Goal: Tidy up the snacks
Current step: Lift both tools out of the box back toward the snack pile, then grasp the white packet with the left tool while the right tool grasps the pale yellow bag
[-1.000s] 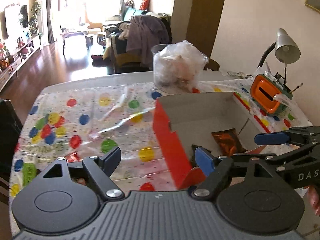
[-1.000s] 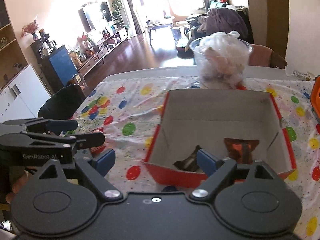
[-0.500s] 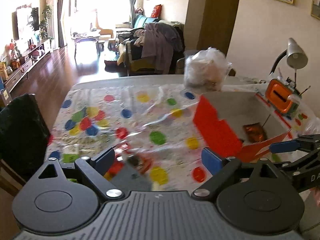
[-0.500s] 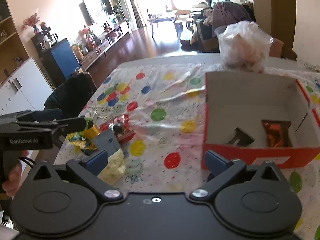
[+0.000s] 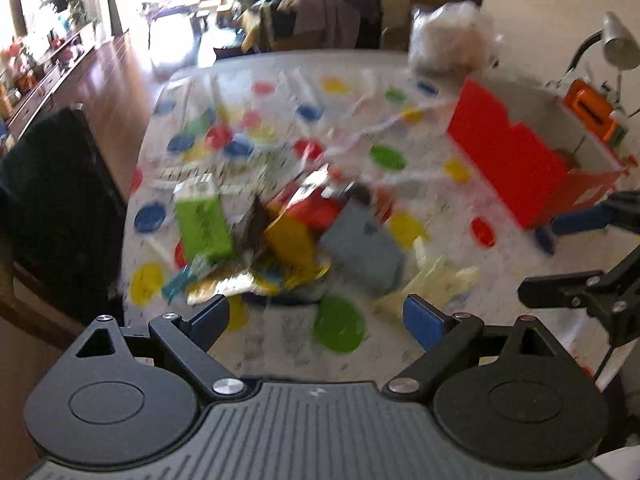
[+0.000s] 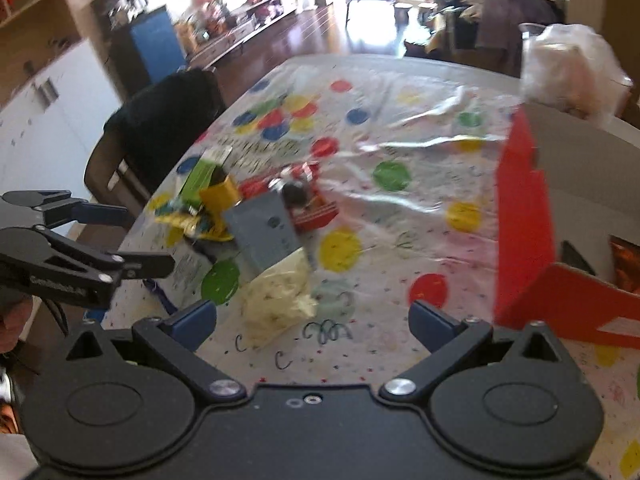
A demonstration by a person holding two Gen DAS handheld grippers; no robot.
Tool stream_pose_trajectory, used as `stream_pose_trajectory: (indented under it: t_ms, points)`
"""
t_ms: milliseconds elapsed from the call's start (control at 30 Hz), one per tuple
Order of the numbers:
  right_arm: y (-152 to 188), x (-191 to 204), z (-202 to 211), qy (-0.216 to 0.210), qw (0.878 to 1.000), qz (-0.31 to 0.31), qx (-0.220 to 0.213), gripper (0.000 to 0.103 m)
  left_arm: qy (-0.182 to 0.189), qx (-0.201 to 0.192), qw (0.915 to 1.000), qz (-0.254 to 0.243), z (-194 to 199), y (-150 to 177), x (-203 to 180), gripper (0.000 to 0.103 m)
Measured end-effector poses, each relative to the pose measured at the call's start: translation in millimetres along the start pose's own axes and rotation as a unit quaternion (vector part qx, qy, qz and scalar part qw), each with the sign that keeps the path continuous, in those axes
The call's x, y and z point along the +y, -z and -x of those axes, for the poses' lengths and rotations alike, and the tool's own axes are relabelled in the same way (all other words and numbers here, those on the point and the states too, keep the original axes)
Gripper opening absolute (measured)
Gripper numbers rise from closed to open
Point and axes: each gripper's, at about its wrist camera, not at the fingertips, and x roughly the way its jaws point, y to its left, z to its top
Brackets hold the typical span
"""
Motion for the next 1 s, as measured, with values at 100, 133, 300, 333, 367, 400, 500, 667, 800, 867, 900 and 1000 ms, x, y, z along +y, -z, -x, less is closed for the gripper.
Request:
stream_pose_trajectory:
  t_ms: [100,133,300,333,367,400,500,667,800,867,900,1000]
  points:
    - [-1.9,8.9,-17.5,-0.009,1.000,0.015,0.011,0.103,-0.002,0.009,0.9999,-0.009,-11.5,7.9,6.7,0.094]
    - [-2.5,11.7,-23.4,-0.007,1.000,0.021,0.015,0.103,-0.003,0.014,0.9999,-0.009,-16.0,9.4,8.3,0.094]
    - [-4.4,23.6,-52.6,-0.003,0.998,0.050,0.040,0.102,-0.005,0.024,0.9997,-0.006,-32.8,14.7,18.1,0.094]
    - [-4.5,25.1,-58.0,-0.002,0.997,0.055,0.045,0.101,-0.008,0.028,0.9996,-0.002,-36.6,15.1,19.7,0.094]
    - [-4.5,26.2,-63.1,0.000,0.997,0.058,0.049,0.100,-0.008,0.030,0.9995,-0.001,-39.9,14.8,20.6,0.094]
    - [-4.6,26.7,-68.1,0.003,0.997,0.059,0.053,0.099,-0.007,0.032,0.9995,0.000,-43.0,14.9,21.8,0.094]
    - [-4.5,26.6,-79.6,0.004,0.996,0.057,0.065,0.094,-0.009,0.036,0.9993,-0.003,-51.1,14.5,22.0,0.094]
    - [-5.5,26.2,-92.1,-0.001,0.995,0.057,0.079,0.088,-0.007,0.042,0.9991,-0.006,-61.0,13.6,22.1,0.087]
    - [-6.2,27.7,-97.8,-0.005,0.995,0.059,0.083,0.078,-0.006,0.052,0.9986,-0.010,-67.4,14.0,21.3,0.073]
    - [-6.3,27.6,-99.3,-0.007,0.995,0.058,0.084,0.073,-0.012,0.047,0.9987,-0.017,-67.5,14.6,19.9,0.071]
    - [-6.3,27.6,-99.4,-0.010,0.995,0.057,0.085,0.071,-0.013,0.046,0.9987,-0.018,-67.4,14.6,19.6,0.070]
    - [-6.0,29.1,-99.3,-0.014,0.995,0.059,0.085,0.064,-0.016,0.043,0.9987,-0.021,-65.8,14.6,18.0,0.057]
